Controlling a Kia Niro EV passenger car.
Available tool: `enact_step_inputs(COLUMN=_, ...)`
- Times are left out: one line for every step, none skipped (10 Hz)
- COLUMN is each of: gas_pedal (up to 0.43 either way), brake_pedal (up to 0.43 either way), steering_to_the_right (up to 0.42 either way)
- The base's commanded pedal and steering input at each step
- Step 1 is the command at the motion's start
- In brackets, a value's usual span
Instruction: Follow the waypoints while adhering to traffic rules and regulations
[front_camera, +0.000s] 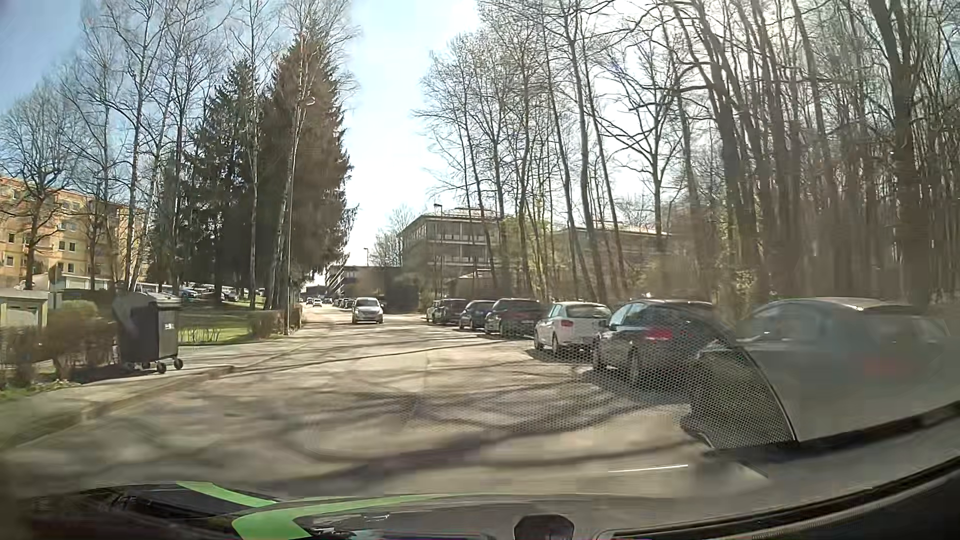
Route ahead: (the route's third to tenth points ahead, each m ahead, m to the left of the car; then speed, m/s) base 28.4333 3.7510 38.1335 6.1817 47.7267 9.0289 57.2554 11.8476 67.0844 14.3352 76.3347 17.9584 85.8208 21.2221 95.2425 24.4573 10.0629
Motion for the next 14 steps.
enact_step_inputs(gas_pedal=0.177, brake_pedal=0.000, steering_to_the_right=-0.030)
enact_step_inputs(gas_pedal=0.177, brake_pedal=0.000, steering_to_the_right=-0.031)
enact_step_inputs(gas_pedal=0.177, brake_pedal=0.000, steering_to_the_right=-0.030)
enact_step_inputs(gas_pedal=0.177, brake_pedal=0.000, steering_to_the_right=-0.031)
enact_step_inputs(gas_pedal=0.177, brake_pedal=0.000, steering_to_the_right=-0.030)
enact_step_inputs(gas_pedal=0.177, brake_pedal=0.000, steering_to_the_right=-0.031)
enact_step_inputs(gas_pedal=0.177, brake_pedal=0.000, steering_to_the_right=-0.030)
enact_step_inputs(gas_pedal=0.177, brake_pedal=0.000, steering_to_the_right=-0.030)
enact_step_inputs(gas_pedal=0.177, brake_pedal=0.000, steering_to_the_right=-0.030)
enact_step_inputs(gas_pedal=0.177, brake_pedal=0.000, steering_to_the_right=-0.031)
enact_step_inputs(gas_pedal=0.177, brake_pedal=0.000, steering_to_the_right=-0.031)
enact_step_inputs(gas_pedal=0.177, brake_pedal=0.000, steering_to_the_right=-0.032)
enact_step_inputs(gas_pedal=0.177, brake_pedal=0.000, steering_to_the_right=-0.032)
enact_step_inputs(gas_pedal=0.177, brake_pedal=0.000, steering_to_the_right=-0.037)
